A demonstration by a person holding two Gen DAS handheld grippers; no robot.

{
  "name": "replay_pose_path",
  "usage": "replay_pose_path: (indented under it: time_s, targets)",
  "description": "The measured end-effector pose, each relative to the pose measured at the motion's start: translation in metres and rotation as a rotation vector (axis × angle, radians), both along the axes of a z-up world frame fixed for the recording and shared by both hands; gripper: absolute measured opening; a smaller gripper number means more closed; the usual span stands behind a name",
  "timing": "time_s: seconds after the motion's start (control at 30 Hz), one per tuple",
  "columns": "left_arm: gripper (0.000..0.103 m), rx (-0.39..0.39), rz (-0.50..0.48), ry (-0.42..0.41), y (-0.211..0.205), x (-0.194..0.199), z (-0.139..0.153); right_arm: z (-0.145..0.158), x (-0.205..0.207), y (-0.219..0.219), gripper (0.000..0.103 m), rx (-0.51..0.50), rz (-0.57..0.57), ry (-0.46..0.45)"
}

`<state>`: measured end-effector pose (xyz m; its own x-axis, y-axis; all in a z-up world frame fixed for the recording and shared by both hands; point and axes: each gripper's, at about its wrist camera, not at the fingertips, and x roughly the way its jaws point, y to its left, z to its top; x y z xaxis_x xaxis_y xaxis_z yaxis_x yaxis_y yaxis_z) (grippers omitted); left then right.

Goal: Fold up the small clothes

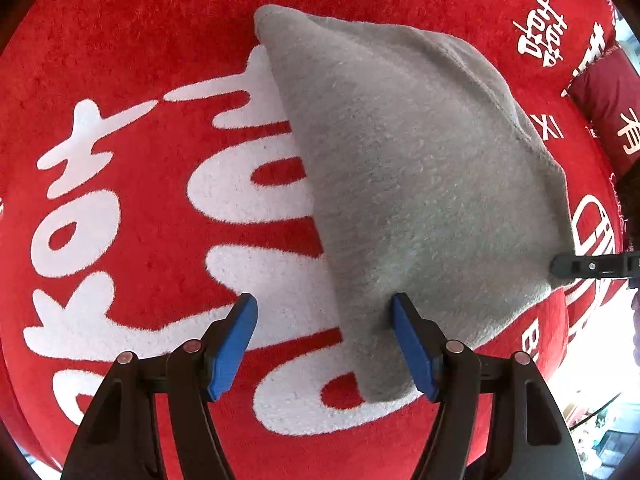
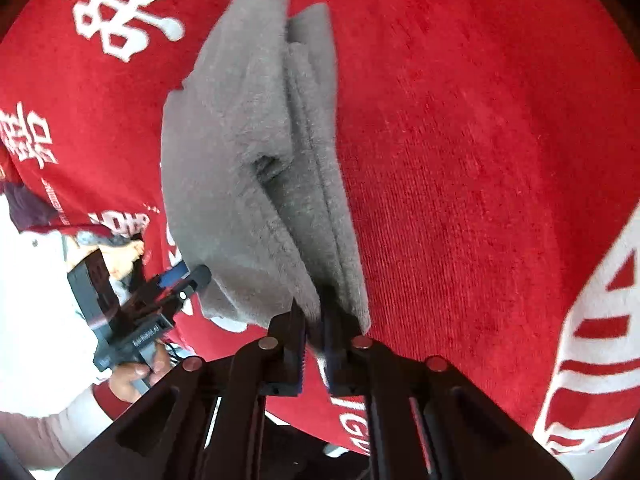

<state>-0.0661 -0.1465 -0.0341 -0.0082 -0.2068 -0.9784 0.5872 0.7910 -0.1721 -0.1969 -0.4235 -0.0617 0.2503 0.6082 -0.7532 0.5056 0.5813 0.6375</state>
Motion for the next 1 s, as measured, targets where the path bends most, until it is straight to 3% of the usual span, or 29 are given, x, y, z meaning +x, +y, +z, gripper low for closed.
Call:
replay_pose_path:
  time_s: [0.2,0.43,0.63,1.0]
  targets:
    - [0.071,0.031,0.027,0.03,0.007,-0.002,0.012,0.018,0.003,0.002,0.016,-0.053,0.002,0.017]
    - [0.071,0.015,0.098,0.096,0.012,0.001,0.017,0.025,0.005,0.004,0.043,-0.104,0.001,0.048]
    - [0.071,-0.003,0.103,0.103,0.01,0.001,0.022,0.029,0.002,0.003,0.046,-0.13,0.018,0.056]
    - [0.072,0.034,0.088,0.08,-0.008,0.001,0.019,0.031,0.006,0.0,0.049,-0.146,0.009,0.052]
